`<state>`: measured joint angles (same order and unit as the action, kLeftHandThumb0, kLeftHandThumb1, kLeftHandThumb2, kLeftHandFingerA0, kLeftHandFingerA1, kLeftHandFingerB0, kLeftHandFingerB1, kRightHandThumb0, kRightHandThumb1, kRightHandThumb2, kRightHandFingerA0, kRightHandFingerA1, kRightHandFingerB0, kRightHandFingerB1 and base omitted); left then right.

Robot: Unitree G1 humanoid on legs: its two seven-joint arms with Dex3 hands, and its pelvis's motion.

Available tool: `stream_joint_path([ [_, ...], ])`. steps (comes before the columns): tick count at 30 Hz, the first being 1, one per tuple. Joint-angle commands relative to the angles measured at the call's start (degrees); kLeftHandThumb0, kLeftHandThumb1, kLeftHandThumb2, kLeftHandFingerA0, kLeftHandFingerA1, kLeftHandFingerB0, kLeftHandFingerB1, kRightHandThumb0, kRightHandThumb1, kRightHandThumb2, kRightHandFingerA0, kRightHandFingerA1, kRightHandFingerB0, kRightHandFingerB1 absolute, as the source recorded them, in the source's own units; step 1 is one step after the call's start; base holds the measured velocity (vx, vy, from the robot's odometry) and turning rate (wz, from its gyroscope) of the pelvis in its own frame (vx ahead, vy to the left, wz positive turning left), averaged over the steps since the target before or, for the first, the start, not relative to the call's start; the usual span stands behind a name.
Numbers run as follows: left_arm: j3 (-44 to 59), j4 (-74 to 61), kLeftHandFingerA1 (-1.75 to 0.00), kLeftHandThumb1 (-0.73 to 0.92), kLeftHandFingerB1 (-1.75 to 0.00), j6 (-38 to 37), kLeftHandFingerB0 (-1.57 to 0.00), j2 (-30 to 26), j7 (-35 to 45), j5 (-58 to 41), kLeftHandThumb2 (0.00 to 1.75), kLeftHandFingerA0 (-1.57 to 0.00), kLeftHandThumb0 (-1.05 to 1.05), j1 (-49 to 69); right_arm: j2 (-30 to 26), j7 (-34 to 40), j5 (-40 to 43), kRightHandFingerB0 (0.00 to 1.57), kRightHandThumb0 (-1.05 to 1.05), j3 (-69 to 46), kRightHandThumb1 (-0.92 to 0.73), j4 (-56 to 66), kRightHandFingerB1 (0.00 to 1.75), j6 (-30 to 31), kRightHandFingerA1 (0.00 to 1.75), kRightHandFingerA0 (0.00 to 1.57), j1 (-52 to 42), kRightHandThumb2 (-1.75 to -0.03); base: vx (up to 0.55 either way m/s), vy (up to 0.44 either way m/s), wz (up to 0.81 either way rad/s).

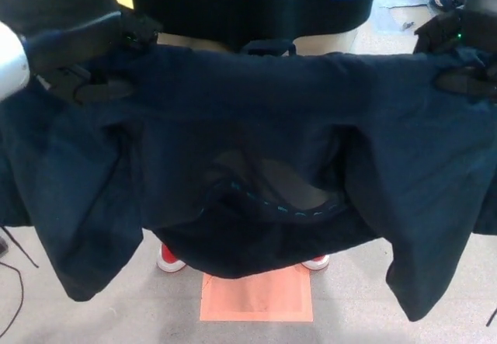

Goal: A person hands a coat to the robot and the robot grabs it with both hands and holds it while the person wears the coat.

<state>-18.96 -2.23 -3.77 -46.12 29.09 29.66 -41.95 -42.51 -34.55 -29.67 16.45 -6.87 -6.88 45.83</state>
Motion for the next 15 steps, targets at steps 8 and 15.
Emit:
stream_joint_path([
  [8,0.6,14.1,-1.75,0.79,-1.64,-9.9,-0.58,6.4,-44.5,16.6,0.61,-0.88,-0.29,2.5,4.9,33.8,-4.7,0.98,-0.37,-12.2,-0.87,-6.6,0.85,-3.4,1.0,1.05,-2.1,-0.65,0.0,0.0,0.0],
  [15,-0.8,22.4,-1.74,0.79,-1.51,-7.8,-0.7,4.6,-49.3,21.5,0.68,-0.92,-0.34,-10.7,6.6,37.0,-6.3,0.93,-0.39,-9.7,-0.85,-16.5,1.16,-3.1,1.36,1.02,10.8,-0.67,0.0,0.0,0.0],
])
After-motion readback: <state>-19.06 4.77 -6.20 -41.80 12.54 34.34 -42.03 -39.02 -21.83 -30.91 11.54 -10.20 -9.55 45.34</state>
